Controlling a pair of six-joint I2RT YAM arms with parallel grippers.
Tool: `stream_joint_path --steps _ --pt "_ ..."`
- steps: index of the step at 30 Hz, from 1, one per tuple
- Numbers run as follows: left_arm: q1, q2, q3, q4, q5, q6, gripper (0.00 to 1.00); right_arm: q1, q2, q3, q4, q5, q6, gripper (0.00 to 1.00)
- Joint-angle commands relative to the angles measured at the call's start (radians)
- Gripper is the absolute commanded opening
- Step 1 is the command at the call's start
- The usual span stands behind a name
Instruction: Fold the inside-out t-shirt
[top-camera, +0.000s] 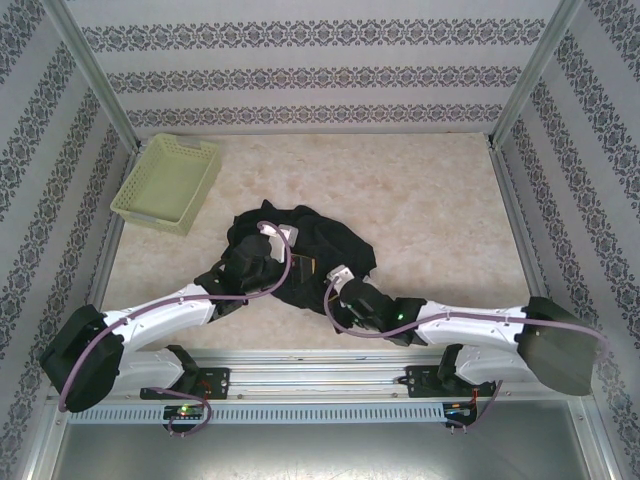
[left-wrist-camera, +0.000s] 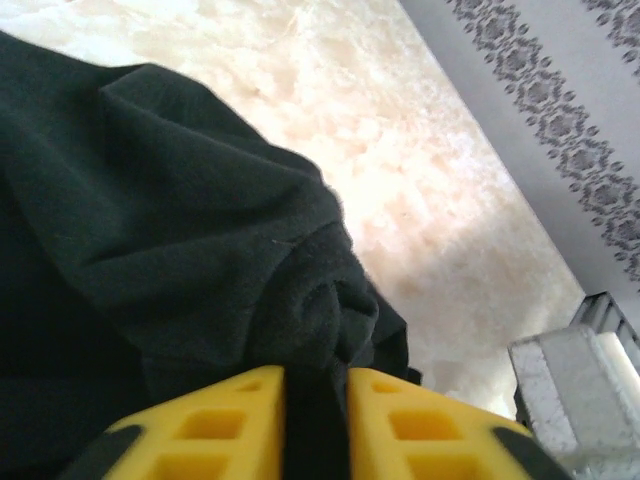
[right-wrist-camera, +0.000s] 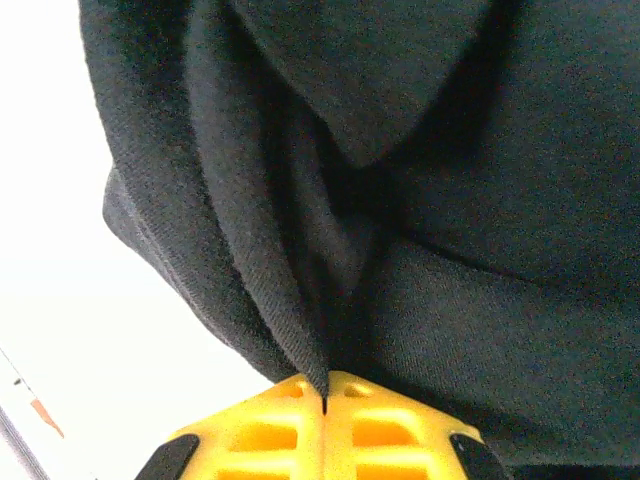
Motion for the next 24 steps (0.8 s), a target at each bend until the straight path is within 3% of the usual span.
stream_joint_path --steps 1,5,11,16,24 --pt "0.012 -0.016 0.046 -0.126 -0.057 0.042 0.3 0.022 0.031 -0.008 0.046 0.052 0.047 0.0" --pt "0.009 -0.064 0.063 -0.248 -0.103 0.091 0.39 0.032 0.032 -0.018 0.062 0.067 0.059 0.0" --pt "-0.009 -0.065 0.082 -0.321 -0.123 0.14 0.5 0.024 -0.083 -0.035 0.011 0.077 0.076 0.24" --pt "-0.017 -0.03 0.085 -0.296 -0.126 0.133 0.52 -0.07 -0.215 -0.03 -0.055 0.06 0.133 0.34" --pt "-0.033 0.02 0.085 -0.266 -0.109 0.123 0.51 -0.103 -0.057 0.103 -0.115 0.001 0.18 0.38"
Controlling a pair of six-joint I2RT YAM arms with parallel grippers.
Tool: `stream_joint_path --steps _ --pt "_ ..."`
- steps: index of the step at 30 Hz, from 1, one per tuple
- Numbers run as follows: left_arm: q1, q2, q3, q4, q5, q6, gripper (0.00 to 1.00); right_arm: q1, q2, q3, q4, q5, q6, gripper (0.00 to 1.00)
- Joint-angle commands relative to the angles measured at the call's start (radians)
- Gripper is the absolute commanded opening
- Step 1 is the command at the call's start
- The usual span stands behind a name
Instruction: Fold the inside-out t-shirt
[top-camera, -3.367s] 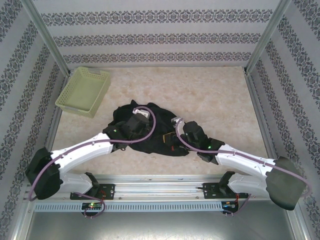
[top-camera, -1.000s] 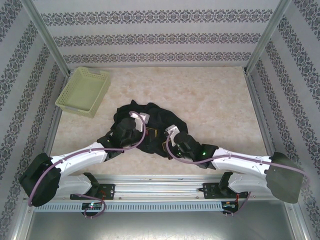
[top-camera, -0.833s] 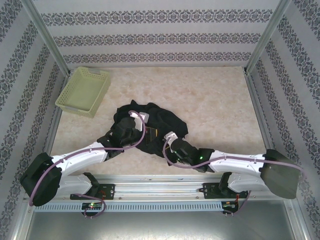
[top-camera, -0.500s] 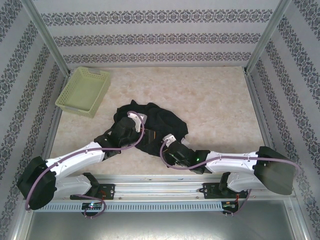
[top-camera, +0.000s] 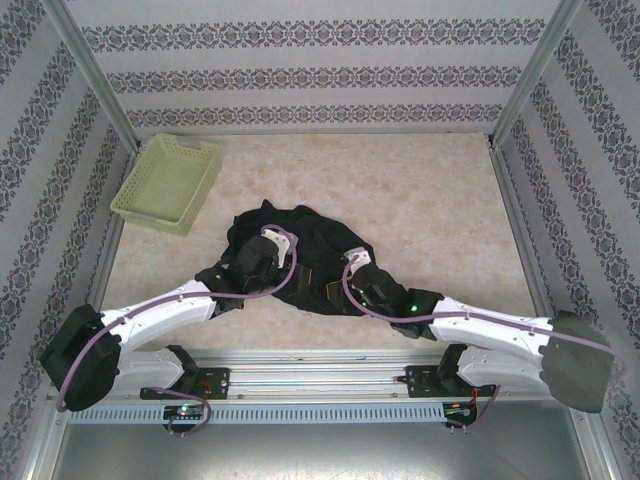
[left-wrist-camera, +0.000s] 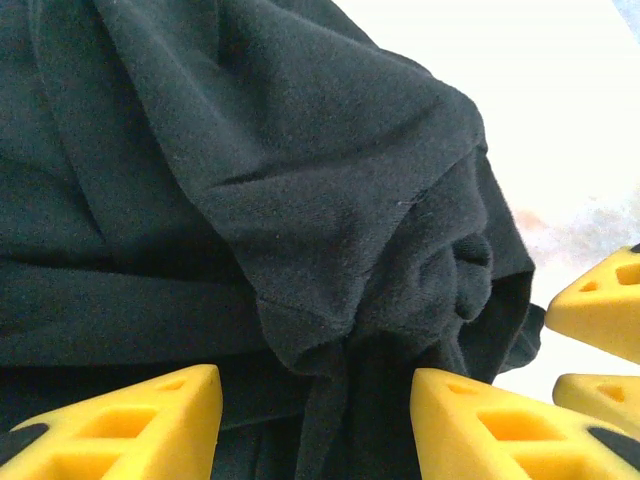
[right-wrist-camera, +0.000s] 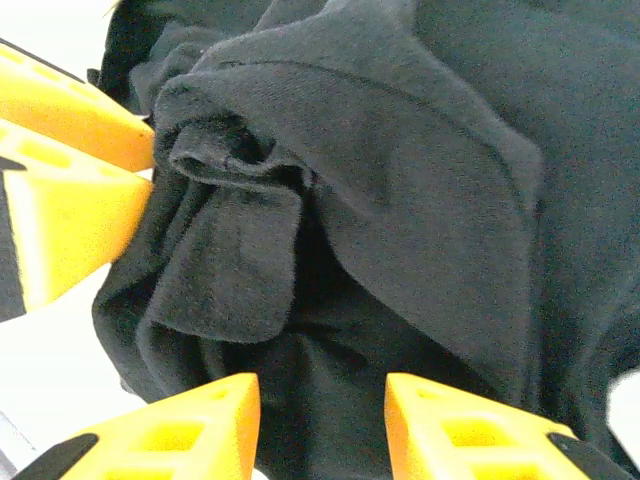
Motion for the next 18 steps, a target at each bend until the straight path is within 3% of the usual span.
stream_joint_path --steps 1,13,18 --pt "-0.016 0.014 0.023 0.008 -0.001 0.012 0.51 -0.001 0.08 0.05 -0.026 -0.019 0.061 0.38" --pt "-0.029 0.042 -0.007 0.046 -0.014 -0.007 0.48 -0.007 0.418 0.217 -0.148 0.145 0.117 0.49" --pt "-0.03 0.047 -0.008 0.046 -0.038 -0.007 0.48 -0.017 0.486 0.25 -0.191 0.191 0.129 0.36"
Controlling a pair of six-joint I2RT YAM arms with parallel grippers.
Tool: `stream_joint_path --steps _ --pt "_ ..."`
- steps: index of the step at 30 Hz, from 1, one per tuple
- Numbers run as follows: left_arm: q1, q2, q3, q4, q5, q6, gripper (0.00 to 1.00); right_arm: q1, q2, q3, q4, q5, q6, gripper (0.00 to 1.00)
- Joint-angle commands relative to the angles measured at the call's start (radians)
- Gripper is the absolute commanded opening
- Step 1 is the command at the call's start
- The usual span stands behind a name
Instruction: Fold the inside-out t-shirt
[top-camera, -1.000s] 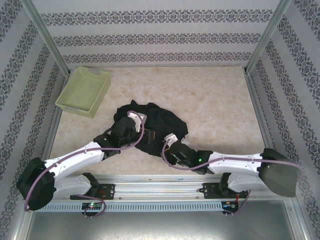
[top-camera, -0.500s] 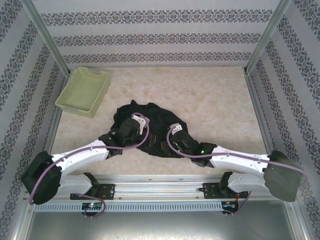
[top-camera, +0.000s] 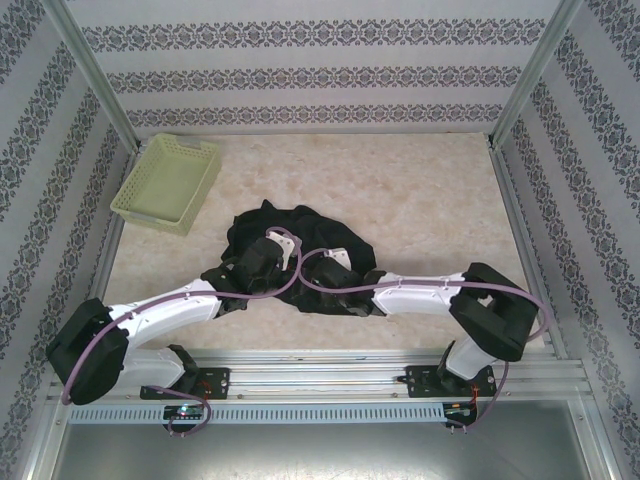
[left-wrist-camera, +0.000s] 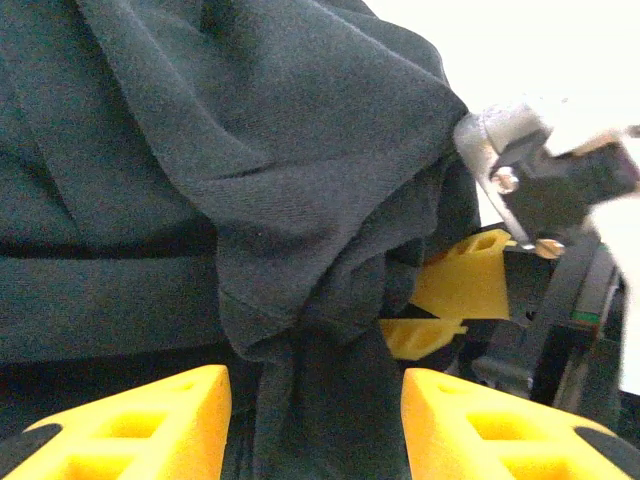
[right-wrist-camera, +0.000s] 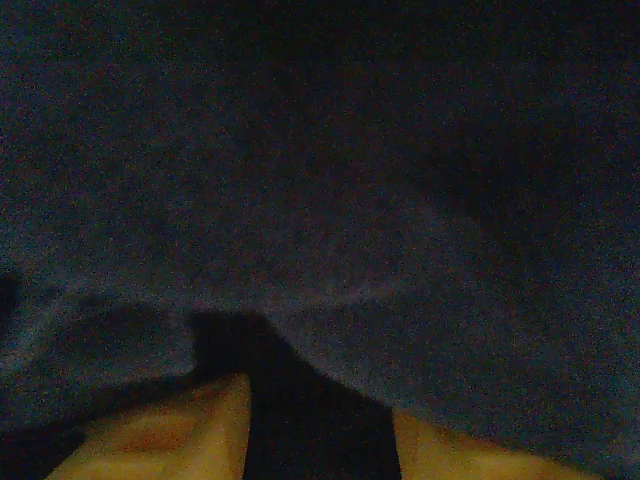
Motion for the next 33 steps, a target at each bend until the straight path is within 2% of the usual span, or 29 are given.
stream_joint_path --steps 1,4,6,10,15,22,27,33 --pt "-0.013 0.012 -0.005 0.018 -0.052 -0.01 0.48 -0.012 0.015 0.015 -0.053 0.068 0.015 0.28" --pt "-0.013 0.028 0.015 -0.016 -0.097 -0.011 0.48 -0.011 -0.034 -0.005 -0.028 0.049 -0.005 0.08" --pt "-0.012 0.053 0.026 -0.026 -0.136 -0.013 0.49 -0.004 -0.094 -0.035 0.007 0.018 -0.032 0.01" --pt "0.021 0.188 0.125 -0.174 -0.301 -0.03 0.48 0.02 -0.226 -0.106 0.035 -0.019 -0.073 0.0" --pt "0.09 0.267 0.127 -0.102 -0.202 -0.058 0.48 0.02 -0.444 -0.252 0.072 -0.06 -0.066 0.0" --pt "0.093 0.284 0.118 -0.064 -0.168 -0.071 0.49 -0.001 -0.697 -0.433 0.076 -0.05 -0.01 0.0" --pt "0.066 0.219 0.107 -0.078 -0.175 -0.043 0.51 -0.026 -0.766 -0.481 0.073 -0.067 0.01 0.0" --pt "-0.064 0.067 0.11 -0.107 -0.227 0.026 0.55 -0.026 -0.688 -0.434 0.118 -0.121 -0.027 0.0"
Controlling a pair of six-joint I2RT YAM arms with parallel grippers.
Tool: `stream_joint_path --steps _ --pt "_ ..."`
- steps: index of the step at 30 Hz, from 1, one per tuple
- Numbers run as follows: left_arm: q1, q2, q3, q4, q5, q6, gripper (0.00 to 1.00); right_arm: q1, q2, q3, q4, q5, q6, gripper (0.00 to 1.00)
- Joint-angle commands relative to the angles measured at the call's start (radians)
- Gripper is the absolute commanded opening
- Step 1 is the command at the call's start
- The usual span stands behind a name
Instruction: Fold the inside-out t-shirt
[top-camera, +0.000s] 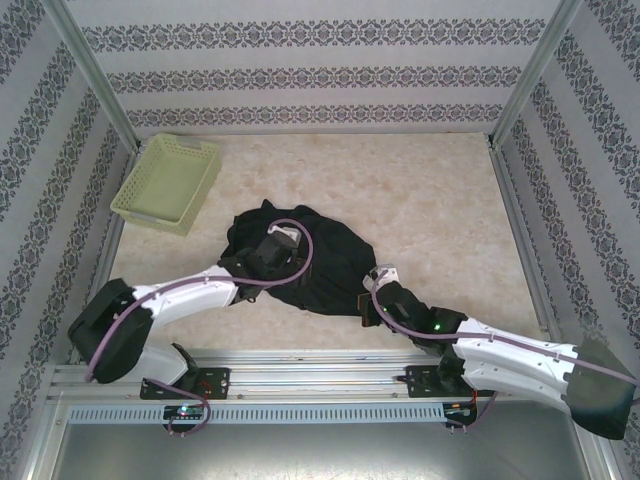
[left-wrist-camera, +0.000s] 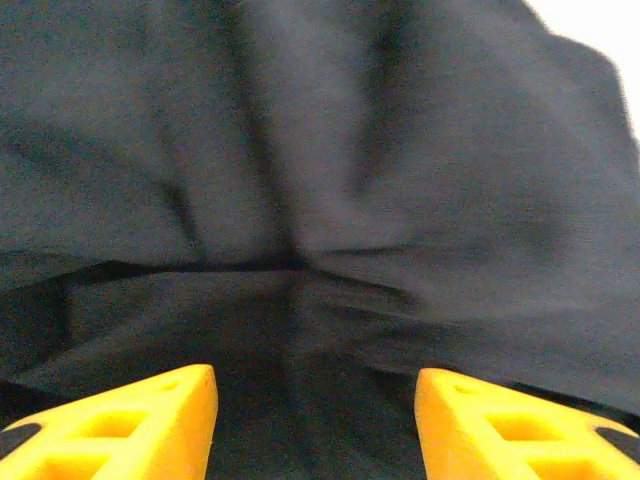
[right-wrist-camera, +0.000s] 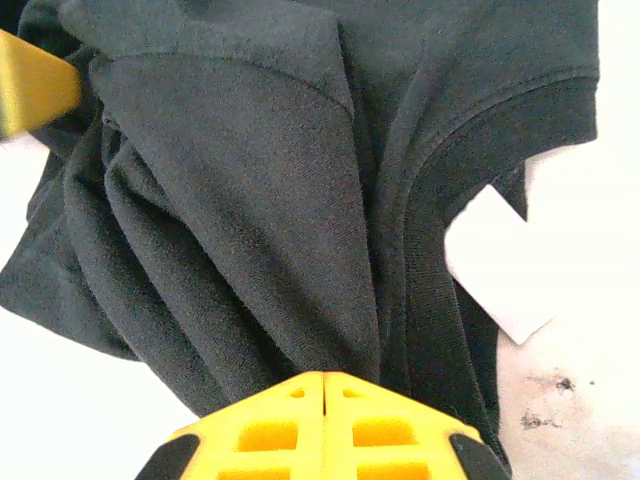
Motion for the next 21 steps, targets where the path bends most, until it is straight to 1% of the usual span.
stream_joint_path --steps 1,4,7,10,14,16,19,21 --pt "-0.067 -0.069 0.004 -0.018 -0.041 0.059 0.55 -0.002 0.06 0.042 0.059 -0.053 -0.022 0.0" --pt "-0.11 -0.062 0.03 -0.047 -0.057 0.071 0.52 0.003 0.128 0.089 0.07 -0.055 -0.022 0.0" --pt "-0.138 -0.009 0.063 -0.069 -0.06 0.071 0.49 0.018 0.153 0.095 0.113 -0.058 -0.032 0.0" --pt "-0.146 0.053 0.1 -0.086 -0.042 0.055 0.47 0.038 0.171 0.104 0.134 -0.063 -0.046 0.0" --pt "-0.147 0.105 0.121 -0.077 -0.022 0.03 0.47 0.094 0.189 0.103 0.158 -0.065 -0.074 0.0" --pt "-0.147 0.131 0.141 -0.092 -0.021 0.027 0.47 0.106 0.196 0.101 0.145 -0.051 -0.07 0.0" --pt "-0.147 0.171 0.157 -0.102 -0.016 0.026 0.4 0.111 0.193 0.096 0.126 -0.033 -0.063 0.0" --pt "-0.147 0.184 0.157 -0.102 -0.01 0.025 0.31 0.113 0.188 0.093 0.108 -0.001 -0.056 0.0"
